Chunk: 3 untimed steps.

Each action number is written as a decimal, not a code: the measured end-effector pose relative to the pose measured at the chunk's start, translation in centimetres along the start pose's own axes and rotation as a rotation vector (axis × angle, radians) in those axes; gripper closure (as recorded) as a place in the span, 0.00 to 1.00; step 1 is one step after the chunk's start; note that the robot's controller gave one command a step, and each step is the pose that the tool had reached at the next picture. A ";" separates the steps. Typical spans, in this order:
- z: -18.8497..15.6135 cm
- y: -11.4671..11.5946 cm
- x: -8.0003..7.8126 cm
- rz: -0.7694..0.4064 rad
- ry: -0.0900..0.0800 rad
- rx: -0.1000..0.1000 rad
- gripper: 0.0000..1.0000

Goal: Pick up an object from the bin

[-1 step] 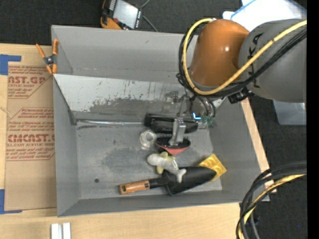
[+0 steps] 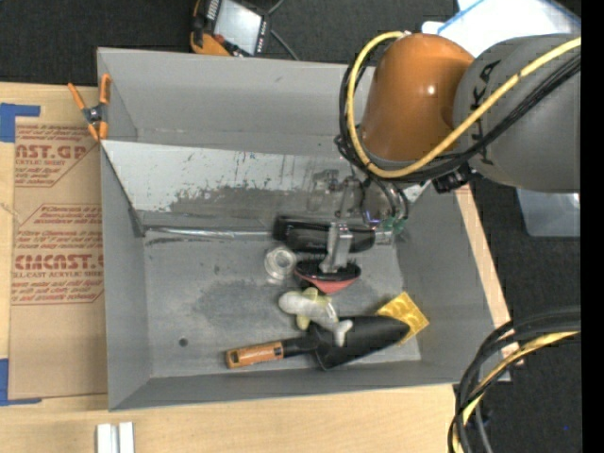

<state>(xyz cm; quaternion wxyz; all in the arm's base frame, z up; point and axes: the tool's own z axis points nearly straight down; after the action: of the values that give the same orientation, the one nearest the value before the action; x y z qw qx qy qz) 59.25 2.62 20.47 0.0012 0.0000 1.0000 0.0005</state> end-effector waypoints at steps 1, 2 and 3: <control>12.3 -4.4 0.5 -0.003 -0.010 -0.005 0.00; 10.4 -3.8 0.5 -0.005 -0.009 -0.001 0.00; 13.0 -2.5 -0.4 0.284 -0.022 -0.009 0.00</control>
Offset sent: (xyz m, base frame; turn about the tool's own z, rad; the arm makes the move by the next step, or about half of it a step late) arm -0.0162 -0.0381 -0.1347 0.0582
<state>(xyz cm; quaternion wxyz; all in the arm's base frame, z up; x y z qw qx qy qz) 59.68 0.16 7.48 0.0119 0.1414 0.9899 0.0052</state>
